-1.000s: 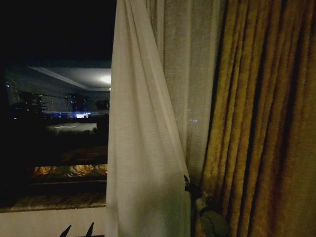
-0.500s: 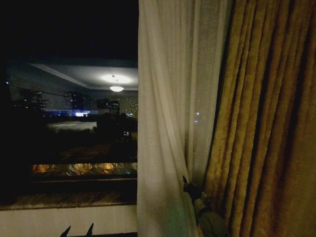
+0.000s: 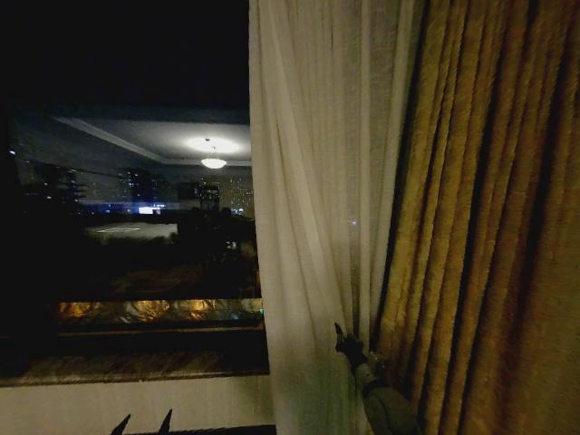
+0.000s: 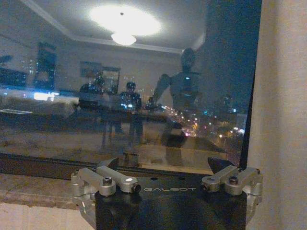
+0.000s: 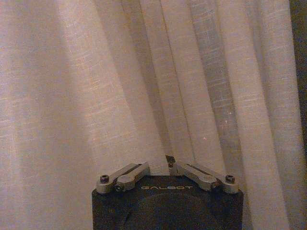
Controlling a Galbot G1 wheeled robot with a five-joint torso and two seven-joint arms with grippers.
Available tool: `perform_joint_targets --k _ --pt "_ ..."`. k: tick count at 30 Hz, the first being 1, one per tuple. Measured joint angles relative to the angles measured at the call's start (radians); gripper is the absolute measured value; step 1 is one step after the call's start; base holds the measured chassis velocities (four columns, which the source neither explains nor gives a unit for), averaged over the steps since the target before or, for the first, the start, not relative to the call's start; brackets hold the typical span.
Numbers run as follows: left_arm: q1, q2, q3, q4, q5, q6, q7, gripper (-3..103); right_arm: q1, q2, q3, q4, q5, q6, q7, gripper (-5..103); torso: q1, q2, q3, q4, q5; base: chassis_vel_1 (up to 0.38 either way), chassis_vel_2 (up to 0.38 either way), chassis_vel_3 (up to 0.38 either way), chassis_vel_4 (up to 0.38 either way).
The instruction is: Open the curtains by pulling them apart, changing their state from closed to fully open.
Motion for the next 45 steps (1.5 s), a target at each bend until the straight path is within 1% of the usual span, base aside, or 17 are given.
perform_joint_targets --k 7,16,23,29,31,33,38,40,45 --pt "-0.003 -0.006 0.004 0.000 0.002 0.000 0.001 100 -0.001 0.000 0.004 -0.013 0.004 0.021 -0.020 0 0.000 0.000 0.000 -0.0002 0.0000 0.000 0.000 0.000 0.000" --pt "-0.003 -0.015 0.006 0.006 0.011 -0.001 0.001 100 0.003 0.000 -0.003 -0.017 0.005 0.021 -0.021 0 0.000 0.000 0.000 0.0002 -0.0001 -0.014 -0.012 0.011 0.017" --pt "-0.004 -0.018 0.006 0.007 0.014 -0.003 0.001 100 0.008 0.000 -0.007 -0.020 0.006 0.023 -0.021 0 0.000 0.000 0.000 -0.0001 -0.0001 -0.127 -0.120 0.119 0.115" --pt "-0.005 -0.017 0.006 0.007 0.014 -0.004 0.002 100 0.008 0.000 -0.007 -0.021 -0.029 0.028 -0.029 0 0.000 0.000 0.000 0.0000 -0.0001 -0.184 -0.178 0.202 0.194" --pt "-0.007 -0.017 0.008 0.007 0.014 -0.004 0.002 100 0.005 -0.001 -0.006 -0.021 -0.040 0.035 -0.031 0 0.000 0.000 0.000 -0.0005 0.0007 -0.107 -0.134 0.119 0.109" --pt "-0.007 -0.018 0.009 0.008 0.014 -0.004 0.003 100 0.004 -0.001 -0.006 -0.023 -0.041 0.037 -0.031 0 0.000 0.000 0.000 -0.0005 0.0006 -0.040 -0.062 0.039 0.068" --pt "-0.007 -0.019 0.009 0.015 0.015 -0.008 0.003 100 0.004 0.000 -0.005 -0.034 -0.043 0.044 -0.030 0 0.000 0.000 0.000 0.0004 -0.0009 0.020 0.025 -0.014 -0.022" --pt "-0.007 -0.019 0.008 0.018 0.015 -0.011 0.003 100 0.004 0.000 -0.006 -0.036 -0.044 0.045 -0.030 0 0.000 0.000 0.000 0.0006 -0.0006 0.056 0.087 -0.023 -0.069" --pt "-0.005 -0.019 0.006 0.024 0.015 -0.018 0.003 100 0.008 0.000 -0.010 -0.041 -0.044 0.047 -0.022 0 0.000 0.000 0.000 -0.0002 0.0000 -0.014 0.079 0.024 -0.075"
